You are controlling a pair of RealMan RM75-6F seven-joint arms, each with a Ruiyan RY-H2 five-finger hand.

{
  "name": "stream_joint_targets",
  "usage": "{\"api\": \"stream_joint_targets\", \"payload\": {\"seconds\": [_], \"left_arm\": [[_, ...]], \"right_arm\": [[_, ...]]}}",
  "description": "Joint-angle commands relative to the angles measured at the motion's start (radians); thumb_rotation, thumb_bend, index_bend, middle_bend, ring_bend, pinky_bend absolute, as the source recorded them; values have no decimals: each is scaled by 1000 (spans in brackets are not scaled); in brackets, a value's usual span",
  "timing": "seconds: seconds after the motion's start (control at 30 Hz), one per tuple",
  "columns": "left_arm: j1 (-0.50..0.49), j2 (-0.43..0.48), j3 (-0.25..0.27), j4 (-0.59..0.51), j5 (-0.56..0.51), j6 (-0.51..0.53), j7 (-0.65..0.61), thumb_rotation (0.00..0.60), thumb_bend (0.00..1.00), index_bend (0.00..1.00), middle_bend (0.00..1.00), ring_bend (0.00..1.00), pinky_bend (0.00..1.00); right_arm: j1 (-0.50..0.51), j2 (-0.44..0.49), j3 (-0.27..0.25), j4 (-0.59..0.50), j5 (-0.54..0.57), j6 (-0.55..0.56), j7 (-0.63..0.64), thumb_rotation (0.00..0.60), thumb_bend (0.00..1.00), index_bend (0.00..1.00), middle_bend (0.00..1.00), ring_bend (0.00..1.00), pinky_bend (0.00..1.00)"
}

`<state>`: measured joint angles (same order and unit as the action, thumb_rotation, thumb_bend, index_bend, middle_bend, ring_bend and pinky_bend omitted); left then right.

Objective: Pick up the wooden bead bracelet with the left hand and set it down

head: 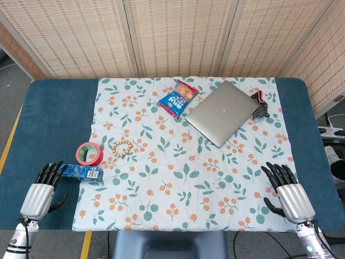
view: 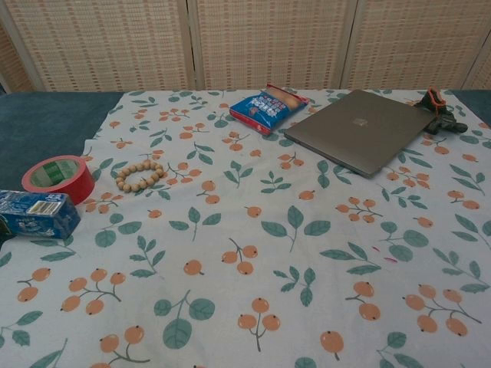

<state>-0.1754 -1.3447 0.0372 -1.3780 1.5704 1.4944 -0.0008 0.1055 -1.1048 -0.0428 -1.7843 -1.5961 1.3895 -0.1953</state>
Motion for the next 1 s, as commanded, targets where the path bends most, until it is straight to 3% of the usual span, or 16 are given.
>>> {"api": "stream_joint_targets", "payload": {"seconds": [0.03,0.23,0.37,0.6,0.77,1.0], "left_arm": [[4,0,0,-3,9,4,7,600,430,0,0,0,28],[-24,-31,-10,-24,38,-19,-27,600,429,12,0,0,54],[-116,-49,-62,-73,41,-112,-43,600,431,66,46,0,98],[-281,-127,-177,-111,-97,-340,208,600,429,144,97,44,131],[-351,-210,-225,-77,-220,-430,361,600,428,184,109,215,209],[-412,-285,-251,-18,-318,-483,468,600,427,187,120,274,233]], "right_arm": [[1,1,-1,-4,4,-7,-3,600,269,0,0,0,0],[1,10,-5,-15,5,-14,-4,600,269,0,0,0,0],[4,15,-7,-19,5,-23,4,600,268,0,0,0,0],[8,25,-5,-16,4,-27,29,600,269,0,0,0,0],[9,36,-4,-15,8,-30,47,600,269,0,0,0,0],[9,47,-3,-16,7,-27,66,600,269,0,0,0,0]]}}
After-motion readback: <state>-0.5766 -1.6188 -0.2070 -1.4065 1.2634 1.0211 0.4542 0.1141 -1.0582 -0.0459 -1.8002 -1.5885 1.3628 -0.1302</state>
